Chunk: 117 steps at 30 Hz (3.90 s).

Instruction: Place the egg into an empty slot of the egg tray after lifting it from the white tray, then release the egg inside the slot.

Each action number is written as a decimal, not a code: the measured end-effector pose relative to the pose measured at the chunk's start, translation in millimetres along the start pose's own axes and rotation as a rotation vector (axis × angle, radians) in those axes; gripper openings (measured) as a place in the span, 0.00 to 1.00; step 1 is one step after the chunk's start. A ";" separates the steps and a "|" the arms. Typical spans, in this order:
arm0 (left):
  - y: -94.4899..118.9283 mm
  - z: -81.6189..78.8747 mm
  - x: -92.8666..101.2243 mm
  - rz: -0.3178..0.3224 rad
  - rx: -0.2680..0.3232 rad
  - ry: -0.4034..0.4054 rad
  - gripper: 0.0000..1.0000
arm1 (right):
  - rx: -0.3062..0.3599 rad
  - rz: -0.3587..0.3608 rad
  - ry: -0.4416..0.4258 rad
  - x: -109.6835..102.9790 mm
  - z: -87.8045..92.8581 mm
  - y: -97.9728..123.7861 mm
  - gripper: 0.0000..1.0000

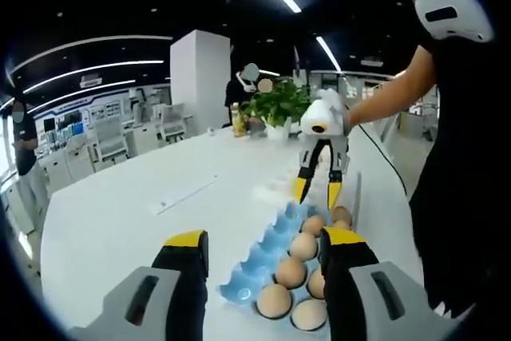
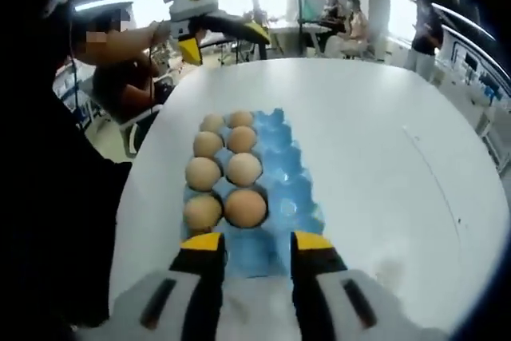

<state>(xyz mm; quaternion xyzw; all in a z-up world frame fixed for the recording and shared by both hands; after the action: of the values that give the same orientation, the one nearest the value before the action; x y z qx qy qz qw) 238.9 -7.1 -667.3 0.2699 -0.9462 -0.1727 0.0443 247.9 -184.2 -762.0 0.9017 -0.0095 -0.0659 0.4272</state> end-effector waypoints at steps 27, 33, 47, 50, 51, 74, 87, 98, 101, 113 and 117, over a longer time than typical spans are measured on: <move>-1.7 2.1 1.4 0.000 -0.003 -0.002 0.57 | -0.113 0.187 -0.181 19.7 109.5 85.5 0.31; -3.9 2.1 3.5 0.010 -0.009 -0.004 0.56 | -0.161 0.226 -0.194 21.7 129.6 102.6 0.31; -5.7 0.6 5.2 0.013 -0.009 -0.009 0.56 | -0.255 0.302 -0.235 26.9 173.9 136.7 0.30; -6.5 -1.6 5.1 0.012 -0.003 -0.011 0.56 | -0.282 0.306 -0.237 26.5 182.8 141.7 0.30; -6.8 -2.3 5.7 0.015 -0.003 -0.012 0.56 | -0.298 0.307 -0.240 26.1 186.2 143.6 0.30; -9.6 -3.3 5.4 0.023 -0.014 -0.011 0.54 | -0.469 0.289 -0.165 37.6 216.4 154.7 0.29; -11.9 -5.3 4.9 0.020 -0.019 -0.012 0.54 | -0.582 0.215 -0.215 43.5 225.7 148.6 0.27; -11.6 -5.6 6.8 0.019 -0.015 -0.012 0.54 | -0.516 0.314 -0.235 39.9 219.9 160.7 0.24; -10.7 -7.0 4.8 0.013 -0.007 -0.009 0.54 | -0.475 0.333 -0.253 37.0 210.9 167.9 0.24; -10.5 -6.4 6.1 0.015 -0.016 -0.019 0.54 | -0.434 0.332 -0.249 30.5 194.3 167.3 0.24; -11.0 -6.4 6.8 0.016 -0.017 -0.023 0.54 | -0.425 0.325 -0.231 26.1 181.3 164.7 0.24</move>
<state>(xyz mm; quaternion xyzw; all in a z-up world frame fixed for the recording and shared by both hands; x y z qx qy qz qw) 239.7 -21.4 -665.2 0.2601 -0.9472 -0.1836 0.0371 257.2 -430.1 -751.3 0.7651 -0.1881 -0.0992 0.6077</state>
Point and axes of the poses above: the point that each gripper's makers call its tool centre point, and the gripper's own axes: y roughly backward along the fingers, x roughly to its right, z roughly out of its underside, the point moved 1 cm from there along y, roughly backward along the fingers, and after that the axes turned 2 degrees about -x, right-handed, at the moved point
